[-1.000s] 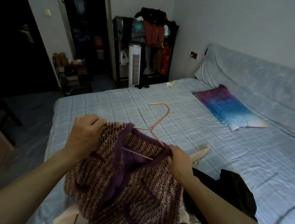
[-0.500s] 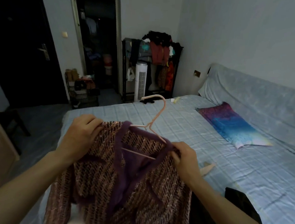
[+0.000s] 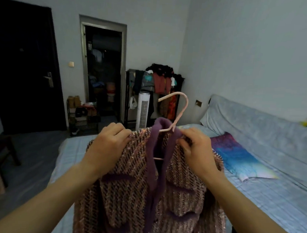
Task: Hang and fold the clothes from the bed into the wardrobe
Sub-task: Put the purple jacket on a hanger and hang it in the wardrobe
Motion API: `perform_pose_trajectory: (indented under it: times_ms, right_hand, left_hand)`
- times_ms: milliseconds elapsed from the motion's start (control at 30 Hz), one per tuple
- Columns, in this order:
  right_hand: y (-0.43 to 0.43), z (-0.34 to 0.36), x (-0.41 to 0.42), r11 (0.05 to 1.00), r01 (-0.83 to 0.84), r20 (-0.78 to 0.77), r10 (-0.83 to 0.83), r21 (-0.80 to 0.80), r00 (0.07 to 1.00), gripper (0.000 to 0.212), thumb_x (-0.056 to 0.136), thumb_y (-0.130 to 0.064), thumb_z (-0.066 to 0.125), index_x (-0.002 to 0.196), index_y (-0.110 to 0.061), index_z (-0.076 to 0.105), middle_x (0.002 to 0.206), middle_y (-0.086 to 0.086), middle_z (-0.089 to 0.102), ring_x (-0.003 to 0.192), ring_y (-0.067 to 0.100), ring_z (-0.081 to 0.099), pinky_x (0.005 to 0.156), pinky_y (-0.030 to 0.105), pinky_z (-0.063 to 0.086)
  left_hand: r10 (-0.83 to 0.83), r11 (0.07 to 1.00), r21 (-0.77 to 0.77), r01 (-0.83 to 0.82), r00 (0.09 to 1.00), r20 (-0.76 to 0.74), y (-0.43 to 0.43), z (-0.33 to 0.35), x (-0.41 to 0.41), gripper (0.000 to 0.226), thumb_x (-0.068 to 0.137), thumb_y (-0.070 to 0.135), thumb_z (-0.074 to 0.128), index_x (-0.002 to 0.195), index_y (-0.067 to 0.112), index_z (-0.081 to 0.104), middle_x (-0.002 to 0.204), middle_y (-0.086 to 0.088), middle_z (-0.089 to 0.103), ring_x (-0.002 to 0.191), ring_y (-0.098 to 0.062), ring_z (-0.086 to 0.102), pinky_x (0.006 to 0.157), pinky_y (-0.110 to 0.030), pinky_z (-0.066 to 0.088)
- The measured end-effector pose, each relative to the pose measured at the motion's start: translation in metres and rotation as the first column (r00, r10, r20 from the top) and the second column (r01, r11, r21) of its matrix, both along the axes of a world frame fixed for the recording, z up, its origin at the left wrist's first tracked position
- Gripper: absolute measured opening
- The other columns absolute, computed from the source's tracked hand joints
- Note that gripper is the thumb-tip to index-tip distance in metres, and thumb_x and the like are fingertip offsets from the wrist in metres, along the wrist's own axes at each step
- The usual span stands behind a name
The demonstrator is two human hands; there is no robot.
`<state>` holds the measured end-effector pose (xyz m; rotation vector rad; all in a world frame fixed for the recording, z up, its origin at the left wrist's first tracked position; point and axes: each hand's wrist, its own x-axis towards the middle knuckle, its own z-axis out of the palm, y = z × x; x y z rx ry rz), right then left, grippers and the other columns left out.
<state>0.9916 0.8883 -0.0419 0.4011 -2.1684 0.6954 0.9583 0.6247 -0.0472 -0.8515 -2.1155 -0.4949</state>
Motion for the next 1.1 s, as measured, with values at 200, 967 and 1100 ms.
perform_pose_trajectory:
  times_ms: [200,967,1100]
  right_hand:
    - [0.01,0.018,0.013,0.999,0.014,-0.048,-0.012,0.036,0.999,0.02,0.085,-0.004,0.072,0.103,-0.011,0.075,0.086,-0.002,0.063,0.079,0.008,0.057,0.075,0.018,0.044]
    - [-0.005,0.01,0.041,0.986,0.056,0.091,-0.071,0.159,0.993,0.012,0.094,-0.021,0.061,0.101,-0.02,0.052,0.101,-0.003,0.049,0.088,0.016,0.05,0.074,0.038,0.048]
    - [-0.018,0.009,0.05,0.978,0.089,0.074,-0.105,0.191,0.992,0.016,0.095,-0.026,0.06,0.108,-0.017,0.054,0.104,0.001,0.05,0.091,0.02,0.051,0.075,0.04,0.049]
  left_hand:
    - [-0.064,0.995,0.084,0.061,0.997,0.041,0.017,0.003,0.001,0.011,0.095,0.011,0.063,0.103,0.005,0.066,0.095,-0.005,0.058,0.086,-0.021,0.056,0.078,-0.044,0.054]
    - [0.001,1.0,0.018,0.002,0.992,-0.125,0.041,0.0,0.025,0.017,0.1,0.014,0.048,0.098,0.004,0.062,0.092,-0.009,0.056,0.084,-0.025,0.052,0.072,-0.042,0.05]
    - [0.042,0.998,0.046,-0.034,0.985,-0.166,0.028,0.001,0.035,0.017,0.1,0.014,0.047,0.098,0.003,0.06,0.092,-0.01,0.056,0.083,-0.026,0.052,0.072,-0.042,0.051]
